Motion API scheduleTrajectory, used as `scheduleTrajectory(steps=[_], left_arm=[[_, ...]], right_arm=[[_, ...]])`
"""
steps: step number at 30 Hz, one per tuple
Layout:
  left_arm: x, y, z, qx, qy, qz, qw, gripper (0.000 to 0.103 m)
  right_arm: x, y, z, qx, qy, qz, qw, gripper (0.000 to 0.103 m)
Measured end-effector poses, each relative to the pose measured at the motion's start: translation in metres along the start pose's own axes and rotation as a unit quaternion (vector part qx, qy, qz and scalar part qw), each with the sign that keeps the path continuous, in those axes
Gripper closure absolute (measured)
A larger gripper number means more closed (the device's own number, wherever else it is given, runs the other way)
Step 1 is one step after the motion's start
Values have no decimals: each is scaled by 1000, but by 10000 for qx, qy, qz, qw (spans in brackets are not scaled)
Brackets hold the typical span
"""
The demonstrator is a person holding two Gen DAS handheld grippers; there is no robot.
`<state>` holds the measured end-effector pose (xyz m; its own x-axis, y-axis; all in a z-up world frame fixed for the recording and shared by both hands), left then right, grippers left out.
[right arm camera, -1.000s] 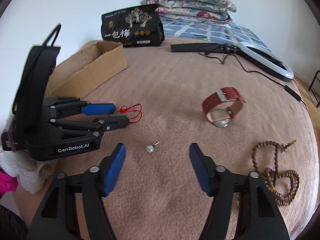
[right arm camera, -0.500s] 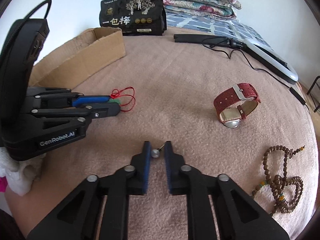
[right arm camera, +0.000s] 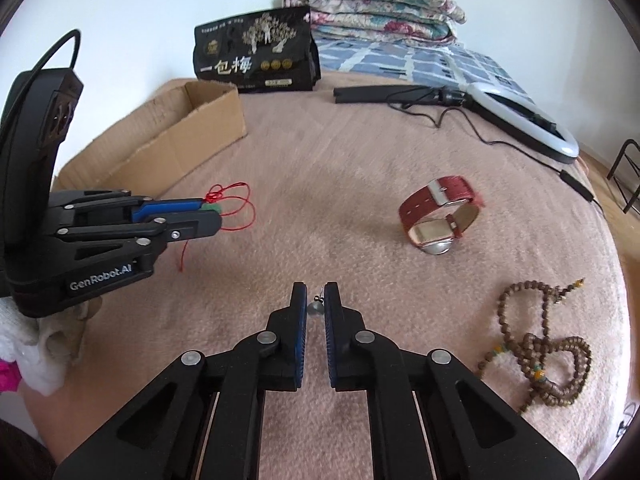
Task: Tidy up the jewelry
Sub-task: 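Carry the red string charm and pearl over the cardboard box with both tools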
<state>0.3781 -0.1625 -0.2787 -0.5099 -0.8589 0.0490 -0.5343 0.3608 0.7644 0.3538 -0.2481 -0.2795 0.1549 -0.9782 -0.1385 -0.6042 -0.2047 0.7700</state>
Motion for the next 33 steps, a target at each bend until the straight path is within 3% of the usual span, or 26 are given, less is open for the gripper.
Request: scheduleTrajectory(steps=[20, 33], left_arm=[[-30, 111, -23, 841, 246, -150, 9960, 90], [-97, 162, -20, 1123, 505, -577, 9907, 90]], right_arm=[[-29, 83, -37, 710, -79, -258, 9971, 96], [-78, 89, -80, 958, 34, -581, 9937, 96]])
Point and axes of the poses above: each gripper's, at about its wrist camera, not at the fingertips, and y roughly against the way its jaws point, x to its right, z to its underside, the point moved 8 cm from there along -y, roughly the way its jaws point, and after that the axes turned 9 degrees about -y, right-handed, at the moved point
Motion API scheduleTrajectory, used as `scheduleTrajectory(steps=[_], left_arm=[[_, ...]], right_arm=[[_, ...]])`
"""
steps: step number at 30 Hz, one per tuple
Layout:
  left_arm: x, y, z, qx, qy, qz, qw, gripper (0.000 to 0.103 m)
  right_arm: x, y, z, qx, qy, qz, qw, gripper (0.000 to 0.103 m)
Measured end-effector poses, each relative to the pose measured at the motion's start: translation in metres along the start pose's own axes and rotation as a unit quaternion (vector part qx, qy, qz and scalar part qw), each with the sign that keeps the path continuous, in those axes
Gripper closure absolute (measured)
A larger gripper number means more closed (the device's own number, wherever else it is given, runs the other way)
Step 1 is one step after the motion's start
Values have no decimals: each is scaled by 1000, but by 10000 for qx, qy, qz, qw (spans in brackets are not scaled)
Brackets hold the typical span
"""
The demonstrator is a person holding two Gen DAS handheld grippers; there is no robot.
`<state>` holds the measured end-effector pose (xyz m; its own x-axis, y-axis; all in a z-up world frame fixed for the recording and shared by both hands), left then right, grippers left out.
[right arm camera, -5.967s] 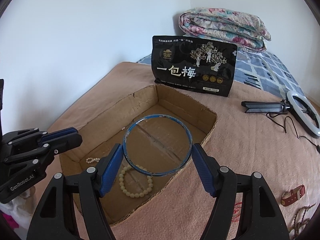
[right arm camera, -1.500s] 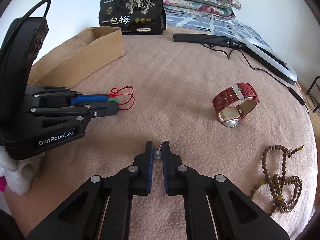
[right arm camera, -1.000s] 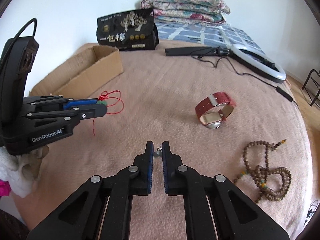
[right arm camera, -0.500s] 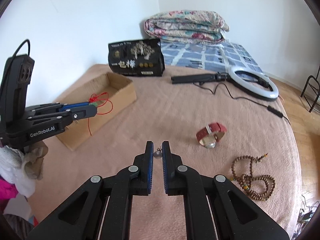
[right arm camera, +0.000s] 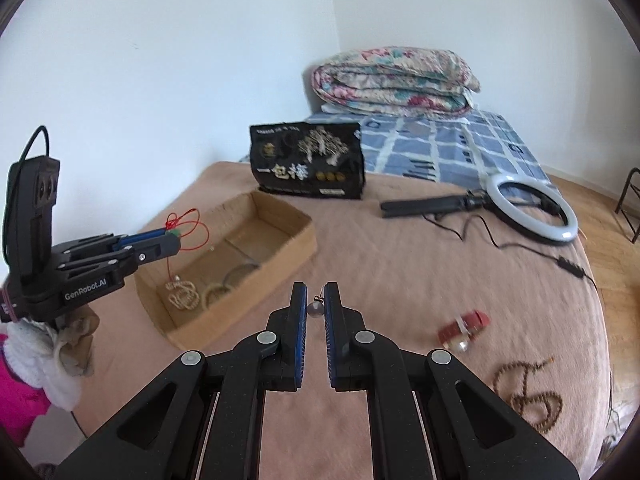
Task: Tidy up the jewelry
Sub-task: 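Carry the red string charm and pearl over the cardboard box with both tools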
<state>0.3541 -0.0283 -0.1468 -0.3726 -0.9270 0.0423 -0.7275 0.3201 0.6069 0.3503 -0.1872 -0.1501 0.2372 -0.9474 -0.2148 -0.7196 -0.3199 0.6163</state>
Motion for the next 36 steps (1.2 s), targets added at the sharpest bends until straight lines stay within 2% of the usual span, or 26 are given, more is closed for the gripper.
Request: scheduleTrajectory(steps=[14, 36], left_arm=[[-69, 7, -3, 72, 187, -428, 9989, 90], [-97, -25, 22, -163, 392, -535, 9977, 90]], right_arm=[[-49, -54, -31, -39, 181, -198, 9996, 96], [-79, -118, -23, -327, 67, -365, 9988, 96]])
Point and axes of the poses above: each gripper's, at about its wrist camera, not at the fingertips, and y roughly against the way its jaws point, x to its right, z to its underside, the point moved 8 cm from there along -y, roughly the way its jaws point, and after that the axes turned 9 degrees about -y, right-handed, at the moved point
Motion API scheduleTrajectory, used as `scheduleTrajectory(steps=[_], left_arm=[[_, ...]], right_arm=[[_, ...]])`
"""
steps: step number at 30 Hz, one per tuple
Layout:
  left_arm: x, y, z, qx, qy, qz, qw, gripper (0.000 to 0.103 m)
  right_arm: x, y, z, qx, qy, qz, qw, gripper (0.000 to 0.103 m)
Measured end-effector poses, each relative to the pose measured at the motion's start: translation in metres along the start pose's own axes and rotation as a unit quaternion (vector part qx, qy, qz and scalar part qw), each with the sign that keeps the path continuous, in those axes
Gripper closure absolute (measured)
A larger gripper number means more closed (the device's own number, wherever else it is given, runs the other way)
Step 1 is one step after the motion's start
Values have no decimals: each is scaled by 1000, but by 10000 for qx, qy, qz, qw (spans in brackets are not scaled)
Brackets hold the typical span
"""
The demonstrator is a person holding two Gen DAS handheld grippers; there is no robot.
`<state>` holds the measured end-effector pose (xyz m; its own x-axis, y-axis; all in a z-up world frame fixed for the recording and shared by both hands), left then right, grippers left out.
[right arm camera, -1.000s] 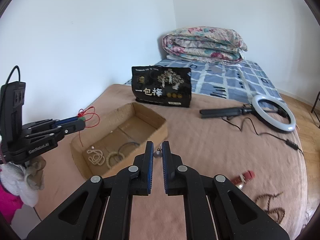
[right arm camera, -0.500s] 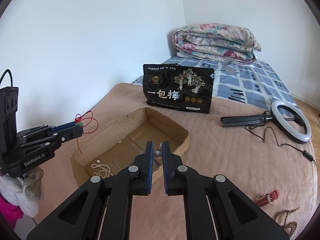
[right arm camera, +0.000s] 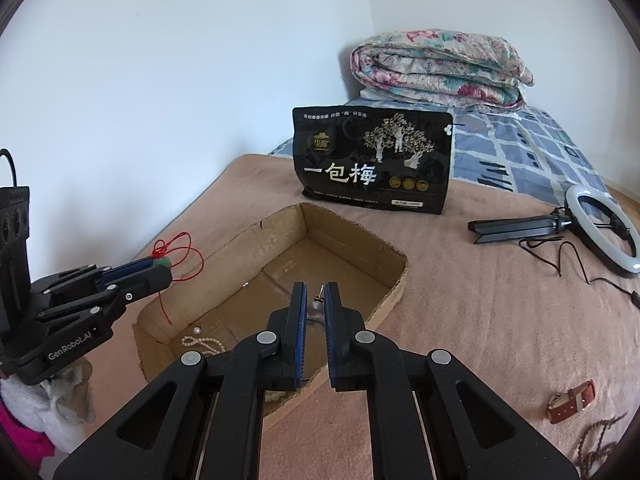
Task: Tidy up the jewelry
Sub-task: 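Carry the red string charm and pearl over the cardboard box with both tools, then open both tools to drop the charm and pearl into the box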
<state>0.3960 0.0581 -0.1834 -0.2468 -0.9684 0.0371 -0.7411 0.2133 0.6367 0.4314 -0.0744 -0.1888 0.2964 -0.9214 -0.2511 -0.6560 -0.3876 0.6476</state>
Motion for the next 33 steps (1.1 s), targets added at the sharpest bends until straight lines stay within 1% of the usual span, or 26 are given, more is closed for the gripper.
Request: scheduleTrajectory(steps=[7, 15, 20, 21, 22, 23, 24, 25, 26, 27, 29, 33], left_arm=[[-2, -6, 5, -66, -36, -27, 10000, 90], [1, -8, 8, -110, -113, -4, 9999, 90], [1, -8, 9, -81, -173, -90, 9998, 90], [1, -9, 9, -106, -177, -113, 9997, 89], [1, -10, 10, -143, -171, -127, 9997, 87], [1, -10, 11, -161, -168, -122, 9997, 72], [1, -9, 11, -139, -176, -140, 9997, 53], [0, -8, 11, -100, -177, -184, 9996, 46], [-1, -6, 10, -33, -175, -245, 9995, 38], [-2, -5, 10, -11, -173, -287, 9994, 35], [-4, -5, 11, -42, -166, -331, 9993, 33], [-3, -3, 11, -51, -157, -331, 9993, 32]], right_arm=[[-8, -12, 4, -88, 57, -41, 9999, 96], [-14, -13, 3, -100, 160, -67, 9998, 96], [-18, -12, 3, -99, 284, -71, 9995, 96], [-19, -13, 3, -113, 305, -49, 9995, 91], [-19, -13, 3, -121, 315, -25, 9994, 84], [-19, -12, 3, -116, 323, -3, 9994, 62], [-19, -10, 2, -65, 318, 13, 9995, 39], [-18, -7, 1, 35, 295, 47, 9995, 32], [-18, -4, -1, 126, 267, 80, 9995, 27], [-17, -3, -2, 168, 246, 89, 9995, 27], [-15, -2, -2, 144, 205, 98, 9996, 27], [-15, 0, -2, 121, 280, 232, 9993, 26]])
Point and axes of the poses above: each gripper's, at about its wrist camera, not at the fingertips, and y roughly against the way its jaws point, x to its right, z to its underside, the point moved 8 cm from there along -y, roughly the way its jaws point, and after that the axes turned 9 degrees about -y, right-handed, at the moved point
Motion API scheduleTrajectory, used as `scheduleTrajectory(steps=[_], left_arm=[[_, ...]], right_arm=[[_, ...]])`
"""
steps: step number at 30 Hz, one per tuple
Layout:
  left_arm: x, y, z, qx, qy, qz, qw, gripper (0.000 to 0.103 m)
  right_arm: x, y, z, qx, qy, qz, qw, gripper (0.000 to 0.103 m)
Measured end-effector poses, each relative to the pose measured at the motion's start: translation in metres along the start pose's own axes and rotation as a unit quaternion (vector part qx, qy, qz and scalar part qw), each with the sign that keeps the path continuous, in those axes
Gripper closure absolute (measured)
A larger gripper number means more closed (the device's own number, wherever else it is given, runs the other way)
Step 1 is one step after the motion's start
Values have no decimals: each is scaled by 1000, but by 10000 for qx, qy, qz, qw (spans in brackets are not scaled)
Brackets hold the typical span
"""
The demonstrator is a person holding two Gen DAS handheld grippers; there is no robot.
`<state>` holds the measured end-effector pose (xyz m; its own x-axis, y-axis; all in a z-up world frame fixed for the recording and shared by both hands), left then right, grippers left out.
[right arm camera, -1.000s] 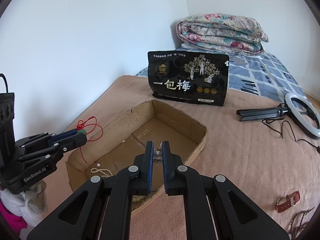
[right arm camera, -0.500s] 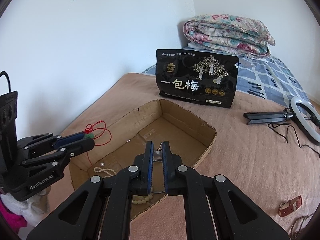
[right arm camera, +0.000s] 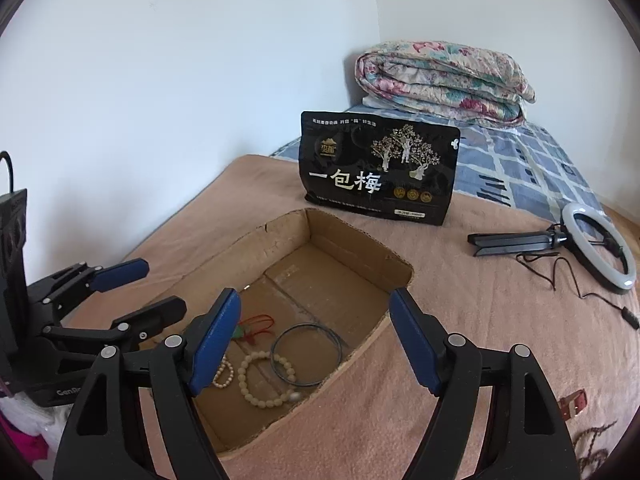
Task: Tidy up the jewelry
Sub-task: 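Open both tools to drop the charm and pearl into the box, then move both open tools toward the red-strap watch and wooden bead mala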
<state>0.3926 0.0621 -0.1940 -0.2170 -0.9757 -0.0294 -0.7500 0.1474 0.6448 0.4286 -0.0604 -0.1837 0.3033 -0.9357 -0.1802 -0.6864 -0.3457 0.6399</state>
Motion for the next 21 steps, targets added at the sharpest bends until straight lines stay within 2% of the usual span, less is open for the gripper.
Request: scheduleTrajectory(steps=[10, 21], left_arm=[[10, 18, -2, 73, -114, -16, 9999, 32], [33, 53, -10, 245, -256, 28, 9994, 32]], right_arm=[[2, 18, -2, 94, -1, 94, 9999, 25], [14, 60, -4, 331, -87, 211, 9992, 24]])
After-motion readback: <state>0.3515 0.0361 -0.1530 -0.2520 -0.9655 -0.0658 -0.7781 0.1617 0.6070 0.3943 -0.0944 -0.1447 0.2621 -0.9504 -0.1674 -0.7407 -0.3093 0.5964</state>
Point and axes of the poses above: each gripper's, at about its wrist camera, not at the fingertips, and y roughly against the way its jaws point, x to its right, z to its underside, the point moved 8 cm from there along -y, roughly the way its jaws point, and after that the axes turned 9 degrees about -y, right-handed, at the moved point
